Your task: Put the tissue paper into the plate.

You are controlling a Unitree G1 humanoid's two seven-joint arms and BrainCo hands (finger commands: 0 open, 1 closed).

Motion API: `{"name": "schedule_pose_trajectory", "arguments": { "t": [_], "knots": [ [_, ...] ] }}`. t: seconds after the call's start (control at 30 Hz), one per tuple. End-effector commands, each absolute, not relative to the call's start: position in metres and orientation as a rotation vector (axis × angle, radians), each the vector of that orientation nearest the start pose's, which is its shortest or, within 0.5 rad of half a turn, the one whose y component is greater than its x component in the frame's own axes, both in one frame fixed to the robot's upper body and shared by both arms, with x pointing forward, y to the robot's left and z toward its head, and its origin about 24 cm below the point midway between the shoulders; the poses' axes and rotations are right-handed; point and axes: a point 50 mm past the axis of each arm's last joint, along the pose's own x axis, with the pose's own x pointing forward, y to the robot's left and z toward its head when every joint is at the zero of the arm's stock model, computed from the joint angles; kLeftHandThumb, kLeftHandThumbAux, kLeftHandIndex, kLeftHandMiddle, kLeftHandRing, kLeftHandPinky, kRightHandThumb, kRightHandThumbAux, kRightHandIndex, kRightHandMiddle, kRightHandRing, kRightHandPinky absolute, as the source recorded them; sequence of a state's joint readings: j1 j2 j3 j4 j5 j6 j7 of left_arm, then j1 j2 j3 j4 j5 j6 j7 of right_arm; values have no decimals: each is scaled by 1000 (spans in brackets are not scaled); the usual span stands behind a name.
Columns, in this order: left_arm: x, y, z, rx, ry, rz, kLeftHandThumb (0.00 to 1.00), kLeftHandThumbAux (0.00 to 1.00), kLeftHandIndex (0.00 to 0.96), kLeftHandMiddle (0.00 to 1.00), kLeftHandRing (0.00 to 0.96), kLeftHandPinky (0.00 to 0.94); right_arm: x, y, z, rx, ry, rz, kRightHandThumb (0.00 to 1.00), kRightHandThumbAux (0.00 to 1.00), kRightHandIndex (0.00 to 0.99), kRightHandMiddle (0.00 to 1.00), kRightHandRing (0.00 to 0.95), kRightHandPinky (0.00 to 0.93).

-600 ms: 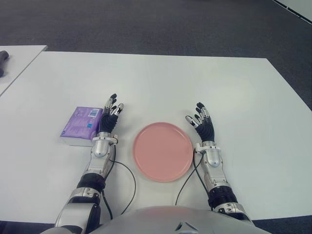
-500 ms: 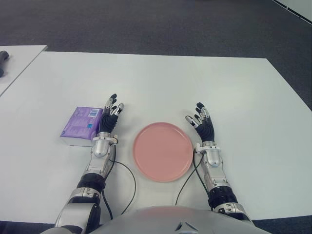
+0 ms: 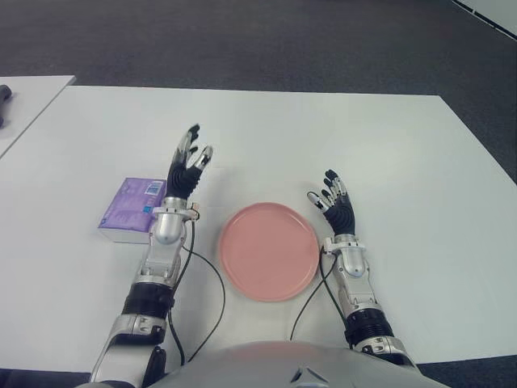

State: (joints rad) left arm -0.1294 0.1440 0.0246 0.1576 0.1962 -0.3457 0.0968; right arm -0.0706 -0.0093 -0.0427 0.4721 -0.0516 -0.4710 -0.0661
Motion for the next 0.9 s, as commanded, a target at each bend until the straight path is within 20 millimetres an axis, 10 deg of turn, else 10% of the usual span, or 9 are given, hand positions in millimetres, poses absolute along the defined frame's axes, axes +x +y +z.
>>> {"name": "schedule_pose_trajectory", "arguments": {
  "t": [0.03, 0.43, 0.9],
  "knots": [
    [253, 184, 122, 702, -409, 46, 35, 362, 0, 0, 0, 0, 249, -155, -15, -57, -14, -82, 0, 592, 19, 50, 24, 22],
    [222, 176, 188, 1105, -619, 148, 100, 314, 0, 0, 0, 0, 249, -153, -20, -35, 18, -83, 0, 588, 8, 35, 10, 15],
    [192, 182, 190, 1418, -528, 430, 85, 290, 0, 0, 0, 0, 248, -170, -40, -108, 19, -64, 0, 524, 0, 0, 0, 0]
  ]
}}
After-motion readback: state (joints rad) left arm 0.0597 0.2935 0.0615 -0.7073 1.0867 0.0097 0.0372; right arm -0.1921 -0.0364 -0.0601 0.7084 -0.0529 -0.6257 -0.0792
